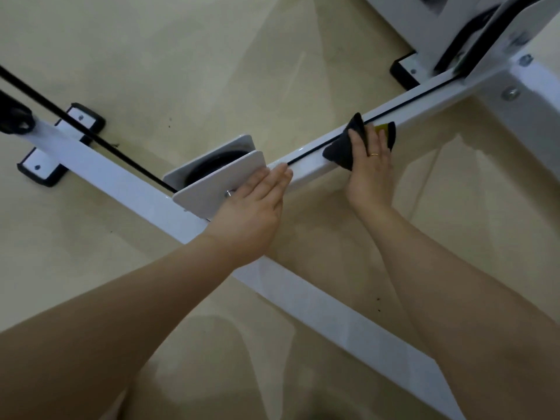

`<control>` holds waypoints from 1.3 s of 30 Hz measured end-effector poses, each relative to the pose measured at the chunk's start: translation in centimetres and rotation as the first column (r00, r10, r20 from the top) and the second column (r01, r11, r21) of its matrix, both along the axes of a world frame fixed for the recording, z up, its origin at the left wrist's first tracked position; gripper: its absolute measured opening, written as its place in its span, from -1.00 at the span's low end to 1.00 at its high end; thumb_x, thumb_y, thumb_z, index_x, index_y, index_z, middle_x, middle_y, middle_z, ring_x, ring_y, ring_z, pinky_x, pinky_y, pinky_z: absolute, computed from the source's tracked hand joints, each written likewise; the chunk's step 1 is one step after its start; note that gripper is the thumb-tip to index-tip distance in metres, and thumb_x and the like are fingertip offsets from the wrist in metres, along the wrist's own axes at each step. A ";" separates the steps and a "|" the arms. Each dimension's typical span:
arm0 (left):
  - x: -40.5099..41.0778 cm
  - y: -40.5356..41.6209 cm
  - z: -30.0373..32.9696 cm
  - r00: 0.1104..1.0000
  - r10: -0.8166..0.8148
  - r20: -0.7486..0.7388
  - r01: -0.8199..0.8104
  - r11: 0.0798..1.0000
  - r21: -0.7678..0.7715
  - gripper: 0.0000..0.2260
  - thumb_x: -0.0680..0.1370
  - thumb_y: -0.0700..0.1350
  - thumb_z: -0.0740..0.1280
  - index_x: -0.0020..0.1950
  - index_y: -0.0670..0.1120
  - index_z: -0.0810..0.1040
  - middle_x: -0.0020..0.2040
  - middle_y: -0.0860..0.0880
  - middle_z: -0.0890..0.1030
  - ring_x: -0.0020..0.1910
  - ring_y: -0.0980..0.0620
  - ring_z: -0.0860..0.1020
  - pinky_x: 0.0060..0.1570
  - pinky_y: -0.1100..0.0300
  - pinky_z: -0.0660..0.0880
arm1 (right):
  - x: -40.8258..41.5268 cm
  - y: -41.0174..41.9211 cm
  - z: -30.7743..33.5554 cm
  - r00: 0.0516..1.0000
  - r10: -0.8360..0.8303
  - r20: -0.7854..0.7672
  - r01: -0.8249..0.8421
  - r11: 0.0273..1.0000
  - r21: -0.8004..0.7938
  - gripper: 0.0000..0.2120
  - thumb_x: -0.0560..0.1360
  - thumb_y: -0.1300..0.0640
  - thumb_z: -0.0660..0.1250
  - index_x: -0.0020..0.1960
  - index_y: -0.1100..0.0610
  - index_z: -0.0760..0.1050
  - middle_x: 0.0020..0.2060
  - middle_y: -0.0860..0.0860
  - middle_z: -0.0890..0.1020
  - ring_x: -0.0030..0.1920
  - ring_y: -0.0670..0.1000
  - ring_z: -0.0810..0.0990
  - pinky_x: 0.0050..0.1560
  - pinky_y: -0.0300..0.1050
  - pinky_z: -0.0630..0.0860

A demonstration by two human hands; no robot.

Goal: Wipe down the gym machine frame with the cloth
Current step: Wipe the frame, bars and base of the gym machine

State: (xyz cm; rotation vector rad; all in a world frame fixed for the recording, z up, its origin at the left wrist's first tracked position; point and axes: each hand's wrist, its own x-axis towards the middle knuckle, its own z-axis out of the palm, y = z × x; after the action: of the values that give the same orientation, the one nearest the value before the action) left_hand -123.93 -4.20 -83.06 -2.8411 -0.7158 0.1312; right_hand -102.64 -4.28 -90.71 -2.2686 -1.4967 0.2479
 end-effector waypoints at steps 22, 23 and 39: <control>7.7 3.0 0.6 0.918 0.160 -0.363 -0.217 0.969 -0.120 -0.57 0.62 -0.19 -0.05 0.48 -0.27 0.05 0.49 -0.31 0.05 0.40 -0.19 0.25 0.44 0.02 0.06 | -7.5 -0.5 0.2 0.031 -0.186 -0.982 0.259 0.950 -0.172 -0.41 0.56 -0.16 0.11 0.49 0.06 0.09 0.23 0.07 0.49 0.00 -0.10 0.55 -0.09 -0.39 0.50; 8.1 3.1 0.5 0.917 0.185 -0.353 -0.240 0.963 -0.120 -0.55 0.62 -0.19 -0.05 0.49 -0.28 -0.03 0.50 -0.31 0.03 0.41 -0.19 0.24 0.42 0.03 0.08 | -7.6 -0.3 -0.3 -0.001 -0.176 -0.984 0.248 0.954 -0.171 -0.44 0.58 -0.16 0.07 0.49 0.04 0.09 0.22 0.03 0.48 0.01 -0.12 0.54 -0.10 -0.41 0.48; 13.2 8.3 -1.0 0.804 0.564 -0.187 -0.576 0.659 -0.484 -0.66 0.46 0.06 0.37 -0.09 -0.12 0.28 -0.26 -0.04 0.37 -0.25 -0.07 0.37 -0.33 0.12 0.26 | 5.4 6.0 1.0 0.113 -0.238 -0.965 0.683 0.723 -0.098 -0.37 0.63 0.17 0.05 0.51 -0.04 -0.30 0.47 0.08 0.16 0.39 0.11 0.27 0.29 -0.04 0.27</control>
State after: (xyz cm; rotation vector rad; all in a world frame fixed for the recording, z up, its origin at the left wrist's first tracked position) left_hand -110.74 4.13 -84.10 -2.9438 -1.8091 0.5271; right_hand -97.21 1.68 -89.73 -1.5184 -0.0556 0.8468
